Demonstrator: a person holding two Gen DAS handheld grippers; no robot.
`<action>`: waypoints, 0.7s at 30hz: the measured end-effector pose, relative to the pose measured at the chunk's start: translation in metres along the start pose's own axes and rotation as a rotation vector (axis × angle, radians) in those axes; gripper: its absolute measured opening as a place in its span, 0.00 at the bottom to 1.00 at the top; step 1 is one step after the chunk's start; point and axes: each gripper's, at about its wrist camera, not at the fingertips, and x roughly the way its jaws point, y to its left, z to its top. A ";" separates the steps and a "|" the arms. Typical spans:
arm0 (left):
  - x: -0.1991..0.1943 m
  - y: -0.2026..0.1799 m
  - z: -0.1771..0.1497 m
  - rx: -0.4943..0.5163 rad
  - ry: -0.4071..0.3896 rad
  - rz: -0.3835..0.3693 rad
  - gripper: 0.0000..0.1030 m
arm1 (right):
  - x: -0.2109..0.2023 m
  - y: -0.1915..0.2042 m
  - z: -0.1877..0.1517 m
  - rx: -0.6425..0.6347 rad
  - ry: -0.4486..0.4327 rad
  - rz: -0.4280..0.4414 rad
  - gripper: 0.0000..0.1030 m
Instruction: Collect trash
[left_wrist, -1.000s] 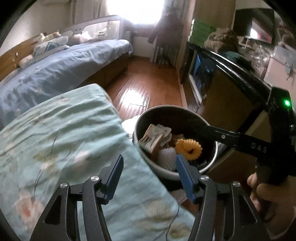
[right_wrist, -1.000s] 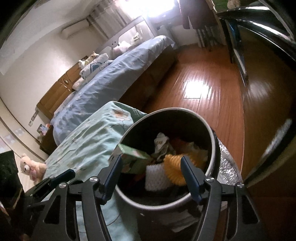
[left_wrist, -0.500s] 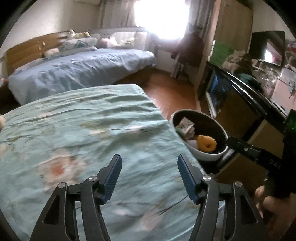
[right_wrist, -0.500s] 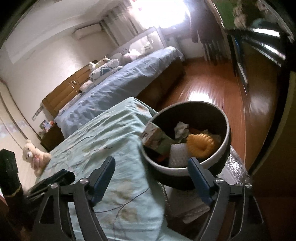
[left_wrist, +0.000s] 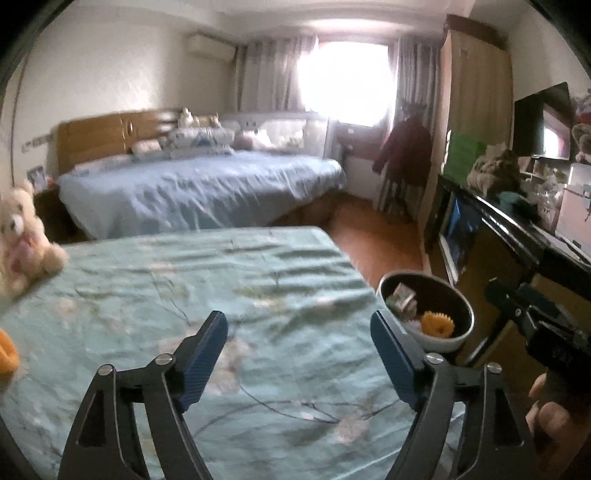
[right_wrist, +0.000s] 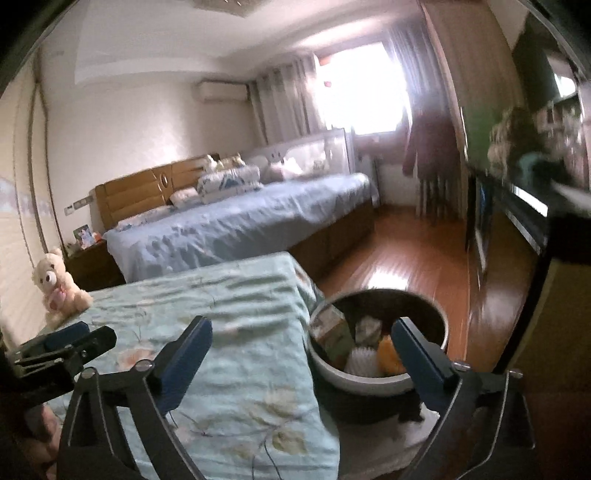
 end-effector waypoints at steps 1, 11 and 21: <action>-0.004 -0.001 -0.001 0.005 -0.016 0.011 0.86 | -0.002 0.002 0.004 -0.007 -0.013 0.000 1.00; -0.033 -0.017 -0.014 0.052 -0.127 0.150 0.99 | 0.003 0.017 0.003 -0.034 -0.032 0.016 1.00; -0.023 -0.011 -0.009 0.039 -0.112 0.186 0.99 | 0.009 0.018 -0.003 -0.034 0.005 0.013 1.00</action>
